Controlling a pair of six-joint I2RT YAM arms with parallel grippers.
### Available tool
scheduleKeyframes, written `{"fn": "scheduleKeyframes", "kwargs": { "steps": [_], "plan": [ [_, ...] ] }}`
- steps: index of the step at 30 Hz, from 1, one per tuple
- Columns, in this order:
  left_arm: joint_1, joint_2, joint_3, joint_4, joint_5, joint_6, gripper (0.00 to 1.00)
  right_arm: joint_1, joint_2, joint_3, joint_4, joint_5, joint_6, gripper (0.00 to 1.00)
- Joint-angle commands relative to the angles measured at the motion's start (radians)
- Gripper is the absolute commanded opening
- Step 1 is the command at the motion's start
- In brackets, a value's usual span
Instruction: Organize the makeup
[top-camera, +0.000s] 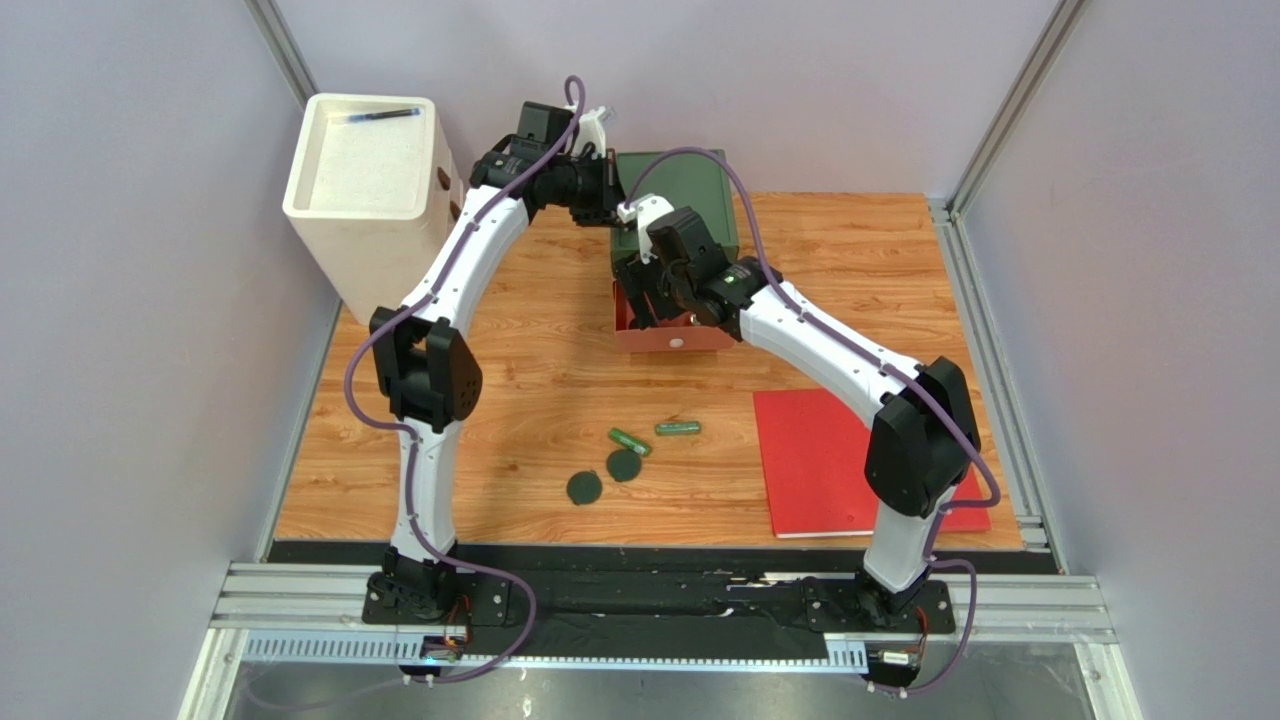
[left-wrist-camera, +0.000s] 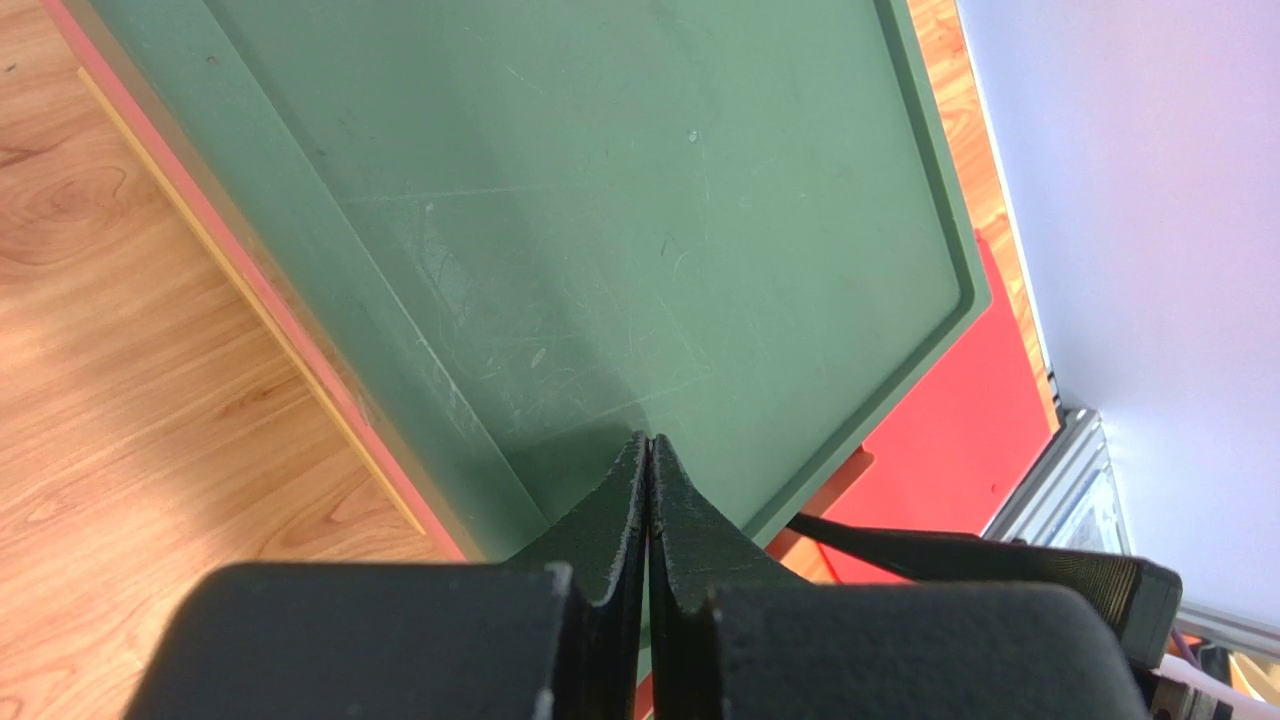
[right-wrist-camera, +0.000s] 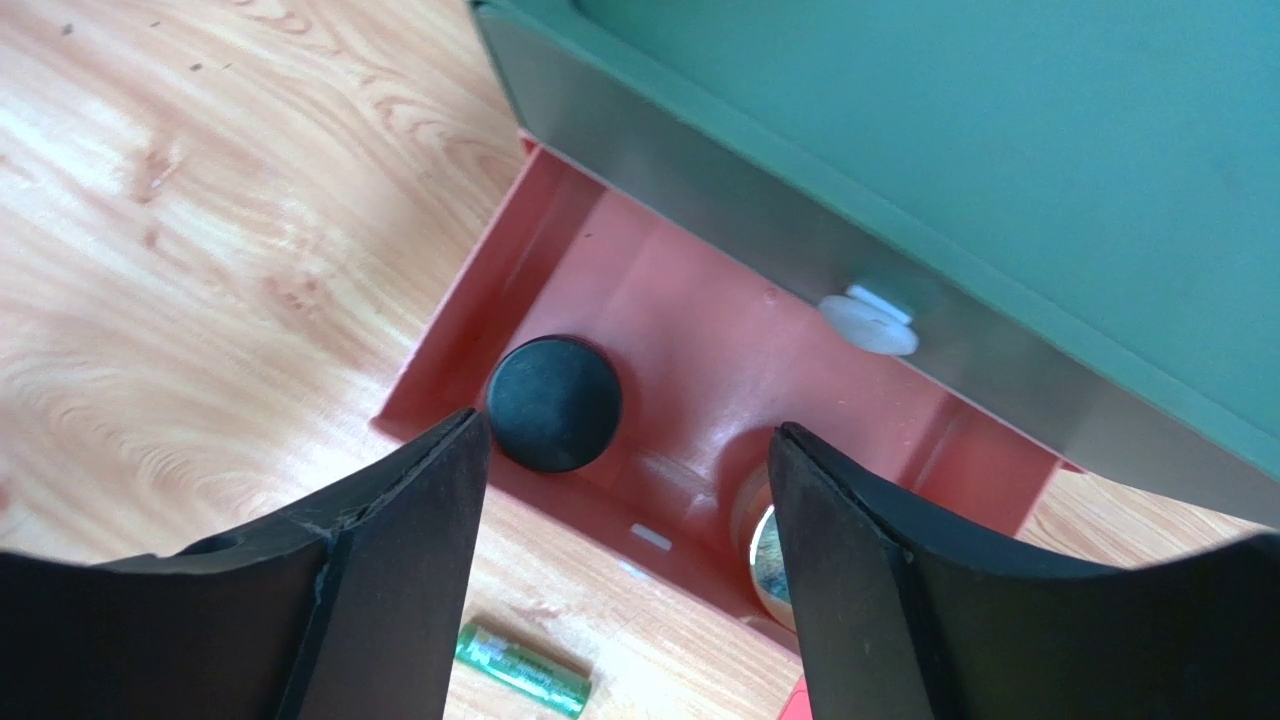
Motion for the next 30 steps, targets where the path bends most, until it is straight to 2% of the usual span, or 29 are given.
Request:
{"fn": "scheduleKeyframes", "kwargs": {
  "steps": [1,7,11,13,18,30],
  "plan": [
    [0.008,0.076,-0.057,-0.206,-0.095,0.04,0.0,0.031,-0.077,0.061,-0.03,-0.099,-0.031,0.71],
    [0.009,0.076,-0.056,-0.21,-0.108,0.049,0.0,0.148,-0.102,-0.035,-0.131,-0.297,-0.019,0.69],
    [0.015,0.076,-0.047,-0.216,-0.107,0.047,0.0,0.266,-0.097,-0.155,-0.145,-0.285,-0.016,0.69],
    [0.015,0.074,-0.044,-0.22,-0.109,0.049,0.0,0.287,-0.08,-0.167,-0.18,-0.283,-0.01,0.69],
    [0.017,0.077,-0.044,-0.223,-0.105,0.046,0.0,0.323,0.039,-0.124,-0.295,-0.329,-0.01,0.74],
    [0.015,0.065,-0.073,-0.215,-0.099,0.043,0.0,0.335,0.229,-0.014,-0.308,-0.374,0.09,0.78]
  ]
}}
